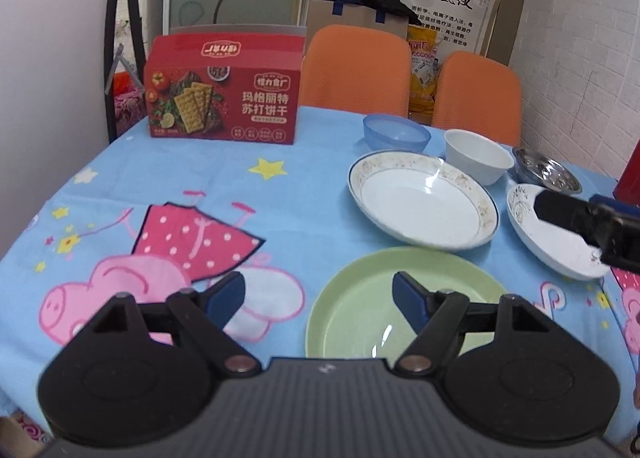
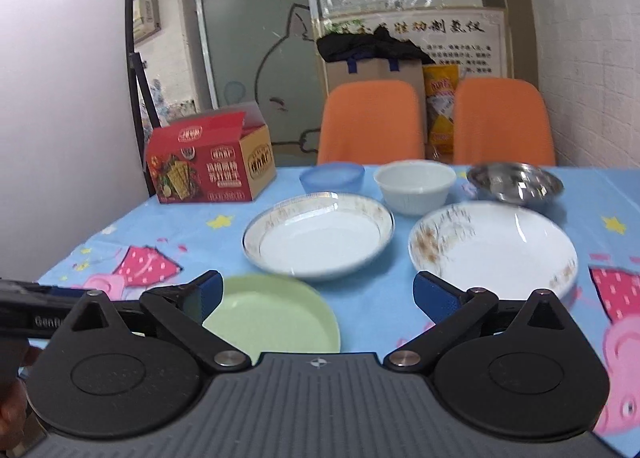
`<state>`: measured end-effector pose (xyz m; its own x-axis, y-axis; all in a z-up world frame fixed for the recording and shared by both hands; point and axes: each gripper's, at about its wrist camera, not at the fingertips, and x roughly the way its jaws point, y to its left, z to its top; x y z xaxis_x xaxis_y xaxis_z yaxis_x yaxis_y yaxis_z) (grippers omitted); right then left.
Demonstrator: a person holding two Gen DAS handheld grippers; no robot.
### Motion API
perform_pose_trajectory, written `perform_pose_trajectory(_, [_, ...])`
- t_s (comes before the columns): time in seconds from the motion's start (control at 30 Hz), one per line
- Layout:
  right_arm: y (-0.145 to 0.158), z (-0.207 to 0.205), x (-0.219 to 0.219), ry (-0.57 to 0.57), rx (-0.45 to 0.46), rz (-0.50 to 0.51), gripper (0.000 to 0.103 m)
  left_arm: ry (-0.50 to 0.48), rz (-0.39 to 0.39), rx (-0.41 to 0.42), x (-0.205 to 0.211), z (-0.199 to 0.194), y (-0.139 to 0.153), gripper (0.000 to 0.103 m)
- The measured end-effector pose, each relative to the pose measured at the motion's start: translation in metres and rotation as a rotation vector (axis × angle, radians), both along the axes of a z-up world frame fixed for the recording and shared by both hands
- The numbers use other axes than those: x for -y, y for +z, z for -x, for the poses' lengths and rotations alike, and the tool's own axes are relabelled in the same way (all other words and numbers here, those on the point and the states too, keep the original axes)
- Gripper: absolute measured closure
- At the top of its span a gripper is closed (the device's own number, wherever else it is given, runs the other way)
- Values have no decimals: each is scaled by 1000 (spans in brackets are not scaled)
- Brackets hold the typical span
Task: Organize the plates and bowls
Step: 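Reach the left tool to the gold-rimmed white plate and grasp its rim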
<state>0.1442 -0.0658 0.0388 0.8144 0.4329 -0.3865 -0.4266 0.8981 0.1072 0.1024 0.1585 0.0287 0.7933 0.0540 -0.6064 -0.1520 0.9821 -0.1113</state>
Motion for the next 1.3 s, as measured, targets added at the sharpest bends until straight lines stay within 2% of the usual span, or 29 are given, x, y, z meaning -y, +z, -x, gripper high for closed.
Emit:
perform_pose_trajectory(0.1, [6,-58,-5,-8,38,45,0,-23,4,19,-6,-45,4,28])
perform_pose_trajectory(0.23, [-13,-130,-6,-19,-58,70,0,-107,20,-8,-12,-106,-2,28])
perform_pose_trajectory(0.3, [-25,-145,-4,-18,-101,58,0,-118,35,-33,-18,-134,-7,28])
perform_pose_trajectory(0.47, [-39,-145,-6,10,-108,56,0,-146,78,-58,-26,-177,-19,28])
perform_pose_trajectory(0.6, [-45,-148,-13,30,-115,71,0,-171,151,-72,-32,-187,-32,28])
perform_pose_trajectory(0.73, [-53,-152,-21,38,-137,103,0,-150,172,-133,-36,-189,-38,28])
perform_pose_trajectory(0.87, [-66,-156,-29,51,-186,131,0,-170,191,-105,-33,-182,-39,28])
perform_pose_trajectory(1.0, [-70,-152,-36,43,-163,200,0,-167,158,-109,-28,-182,-44,29])
perform_pose_trajectory(1.07, [-70,-152,-36,40,-163,210,0,-177,151,-112,-25,-182,-45,30])
perform_pose_trajectory(1.27, [-70,-148,-37,41,-161,226,0,-196,60,-102,-12,-182,-48,31])
perform_pose_trajectory(1.3, [-71,-147,-38,42,-162,228,0,-198,42,-101,-10,-182,-49,34])
